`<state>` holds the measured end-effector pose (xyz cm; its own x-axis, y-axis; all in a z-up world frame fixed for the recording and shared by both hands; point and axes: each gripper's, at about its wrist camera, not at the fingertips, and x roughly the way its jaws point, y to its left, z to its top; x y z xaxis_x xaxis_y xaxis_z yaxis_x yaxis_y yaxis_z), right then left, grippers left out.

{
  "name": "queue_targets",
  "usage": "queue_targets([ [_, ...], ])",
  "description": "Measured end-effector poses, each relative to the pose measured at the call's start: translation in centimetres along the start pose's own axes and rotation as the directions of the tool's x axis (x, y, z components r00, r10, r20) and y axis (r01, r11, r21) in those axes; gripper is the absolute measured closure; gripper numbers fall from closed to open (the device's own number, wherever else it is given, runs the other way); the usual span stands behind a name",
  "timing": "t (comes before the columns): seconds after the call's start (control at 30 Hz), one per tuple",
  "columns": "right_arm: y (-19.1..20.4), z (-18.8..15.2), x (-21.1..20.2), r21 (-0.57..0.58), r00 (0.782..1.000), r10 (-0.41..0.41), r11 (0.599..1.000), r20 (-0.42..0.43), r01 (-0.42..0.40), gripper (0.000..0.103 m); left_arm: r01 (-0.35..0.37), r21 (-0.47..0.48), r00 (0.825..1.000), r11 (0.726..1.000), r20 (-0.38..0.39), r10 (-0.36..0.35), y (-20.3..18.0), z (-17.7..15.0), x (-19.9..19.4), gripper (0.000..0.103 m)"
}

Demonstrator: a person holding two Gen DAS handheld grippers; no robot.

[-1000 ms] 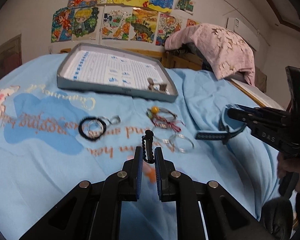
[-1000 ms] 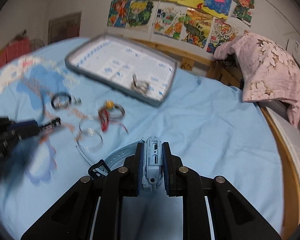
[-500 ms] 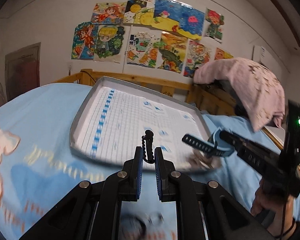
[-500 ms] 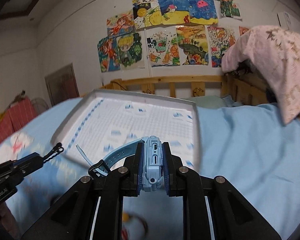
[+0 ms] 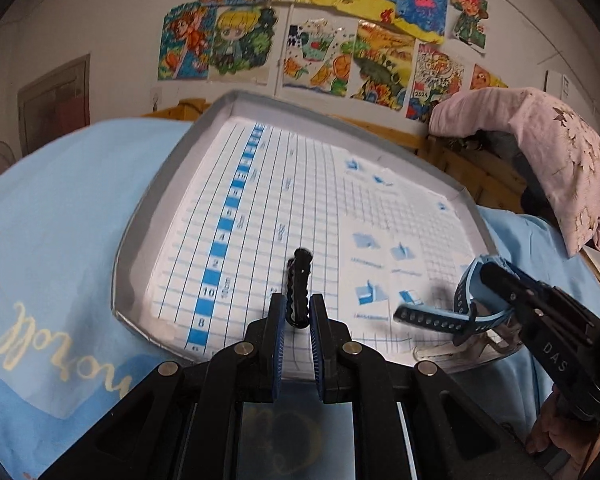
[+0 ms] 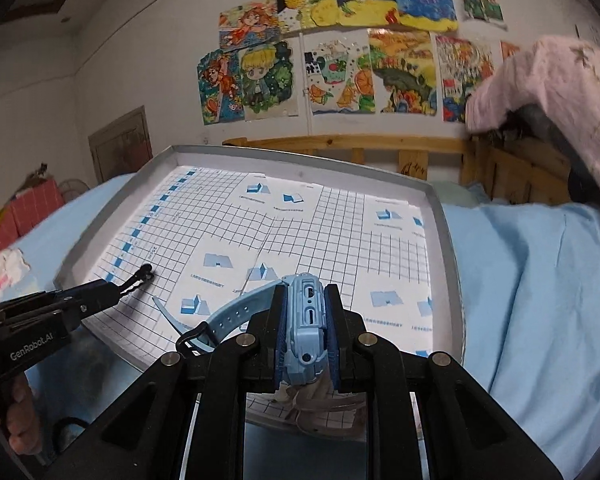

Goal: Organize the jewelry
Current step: 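Carry both items over the grey tray and open both tools to release them, then raise both tools away from the tray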

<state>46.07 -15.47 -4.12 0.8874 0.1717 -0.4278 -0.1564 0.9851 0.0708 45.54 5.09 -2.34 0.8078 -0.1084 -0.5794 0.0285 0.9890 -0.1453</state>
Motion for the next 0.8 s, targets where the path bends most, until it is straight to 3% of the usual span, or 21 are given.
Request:
queue_targets([
  [0.07,0.2,0.0,-0.4,-0.009,1.0,-0.002,1.0,0.002,0.002,0.083,0.005,-0.014,1.0,1.0,-0.009,-0.005,0.2,-0.2,0.1,0.091],
  [0.17,-0.2,0.3,-0.8,0.003,1.0,0.001,1.0,0.005,-0.001,0.063,0.037,-0.059,0.999,0.998,0.009,-0.037,0.8,-0.2,-0.3,0.091],
  [0.37,-1.0,0.5,-1.9,0.034,0.999,0.005,0.999,0.035,-0.007,0.058,0.062,-0.111,0.998,0.992,0.033,-0.059,1.3,-0.1,-1.3,0.089],
  [0.43,-1.3,0.9,-3.2,0.04,0.998,-0.01,0.999,0.066,0.007,0.048,0.064,-0.105,0.997,0.992,0.059,-0.058,1.0,0.0,-2.3,0.077],
  [0.5,-1.6,1.3,-4.4,0.045,0.995,-0.009,0.999,0.095,0.005,0.044,0.065,-0.103,0.994,0.993,0.098,-0.055,0.8,0.2,-3.8,0.048],
  [0.57,-1.7,1.8,-5.9,0.044,0.994,-0.019,0.999,0.112,0.014,0.038,0.065,-0.113,0.988,0.991,0.145,-0.049,0.6,0.3,-5.7,0.027],
  [0.67,-2.1,2.4,-8.6,0.043,0.989,-0.02,0.999,0.148,0.014,0.026,0.076,-0.119,0.981,0.99,0.188,-0.053,0.5,0.4,-8.4,0.024],
  [0.73,-2.2,2.8,-11.0,0.043,0.984,-0.015,0.999,0.178,0.007,0.02,0.064,-0.113,0.978,0.992,0.205,-0.04,0.2,0.4,-10.3,0.012],
  [0.8,-2.3,3.0,-13.1,0.047,0.978,-0.002,0.999,0.208,-0.008,0.007,0.05,-0.115,0.968,0.992,0.249,-0.02,0.0,-0.1,-12.6,0.0],
])
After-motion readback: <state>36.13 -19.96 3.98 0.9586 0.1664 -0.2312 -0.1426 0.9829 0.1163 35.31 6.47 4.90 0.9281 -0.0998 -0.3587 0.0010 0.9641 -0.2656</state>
